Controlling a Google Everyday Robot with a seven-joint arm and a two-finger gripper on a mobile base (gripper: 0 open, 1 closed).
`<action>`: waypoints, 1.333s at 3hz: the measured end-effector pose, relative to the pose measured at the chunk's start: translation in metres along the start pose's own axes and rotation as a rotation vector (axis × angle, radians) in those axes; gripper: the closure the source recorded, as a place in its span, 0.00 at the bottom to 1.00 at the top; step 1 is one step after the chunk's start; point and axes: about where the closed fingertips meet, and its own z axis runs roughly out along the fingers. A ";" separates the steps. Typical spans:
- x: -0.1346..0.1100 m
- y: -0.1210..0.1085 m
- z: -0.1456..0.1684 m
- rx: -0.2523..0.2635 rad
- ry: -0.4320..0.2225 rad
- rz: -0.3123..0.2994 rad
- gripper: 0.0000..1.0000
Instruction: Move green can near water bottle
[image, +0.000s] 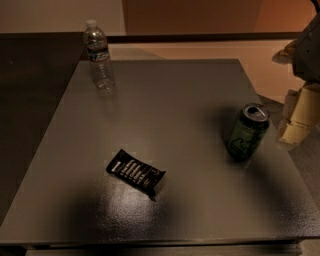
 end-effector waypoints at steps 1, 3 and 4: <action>0.000 0.000 0.000 0.000 0.000 0.000 0.00; -0.001 -0.003 0.013 -0.027 -0.090 0.019 0.00; -0.002 0.002 0.025 -0.022 -0.144 0.019 0.00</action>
Offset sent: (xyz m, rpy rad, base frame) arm 0.0063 -0.0017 -0.0099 0.0845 0.0290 0.0053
